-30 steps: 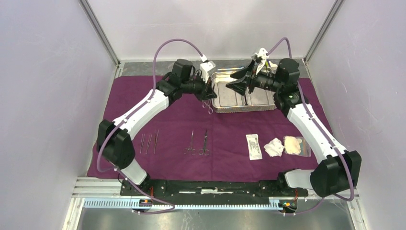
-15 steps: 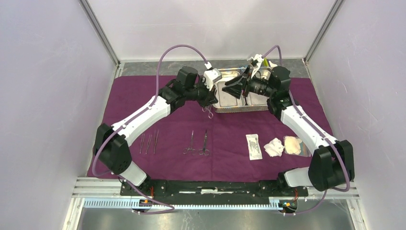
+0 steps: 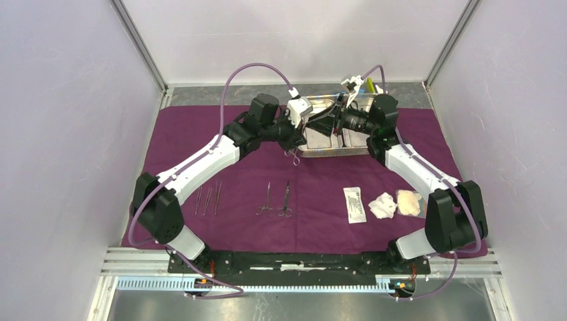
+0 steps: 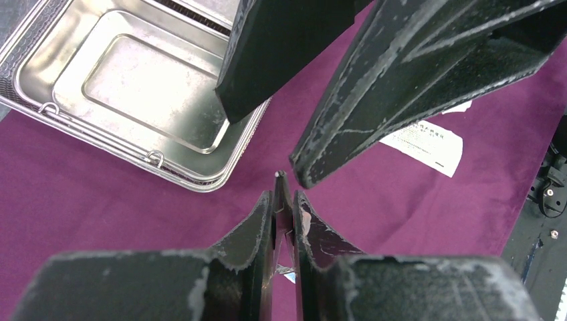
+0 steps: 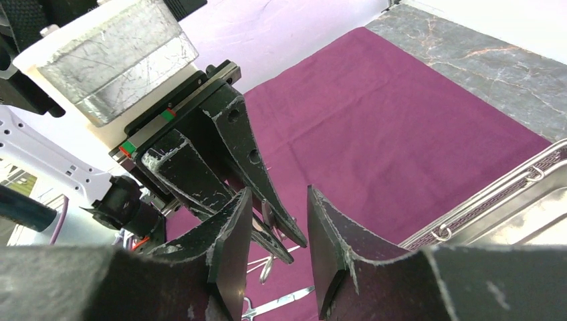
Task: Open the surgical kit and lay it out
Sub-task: Pick up the medical item from the container, then place the medical item in the surgical kit.
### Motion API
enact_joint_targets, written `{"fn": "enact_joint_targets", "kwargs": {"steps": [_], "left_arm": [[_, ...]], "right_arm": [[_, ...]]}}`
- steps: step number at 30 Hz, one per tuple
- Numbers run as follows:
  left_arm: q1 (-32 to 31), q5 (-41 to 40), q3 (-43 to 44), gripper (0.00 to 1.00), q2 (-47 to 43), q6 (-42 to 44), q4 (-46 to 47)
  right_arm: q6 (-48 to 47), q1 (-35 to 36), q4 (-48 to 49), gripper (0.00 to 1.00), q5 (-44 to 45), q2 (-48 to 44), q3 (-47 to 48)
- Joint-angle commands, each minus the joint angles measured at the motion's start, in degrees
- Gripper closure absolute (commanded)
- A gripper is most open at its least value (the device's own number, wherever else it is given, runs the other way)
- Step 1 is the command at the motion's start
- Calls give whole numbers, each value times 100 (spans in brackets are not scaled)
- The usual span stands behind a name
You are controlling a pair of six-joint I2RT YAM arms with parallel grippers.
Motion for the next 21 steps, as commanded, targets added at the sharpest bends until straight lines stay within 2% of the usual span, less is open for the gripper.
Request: {"fn": "enact_joint_targets", "kwargs": {"steps": [1,7,12,21], "left_arm": [[-58,-79,75,98,-74,190,253],[-75,-75,42,98,-24,195,253],[-76,-142,59,98,22,179,254],[-138,-506,174,98,138,230,164]], "right_arm": [[141,92,363,59,-123,74,-24],[115,140,347,60,-170,180,-6],[-42,200,122,65,-108,288,11],[-12,310,152,81,-144,409,46]]}}
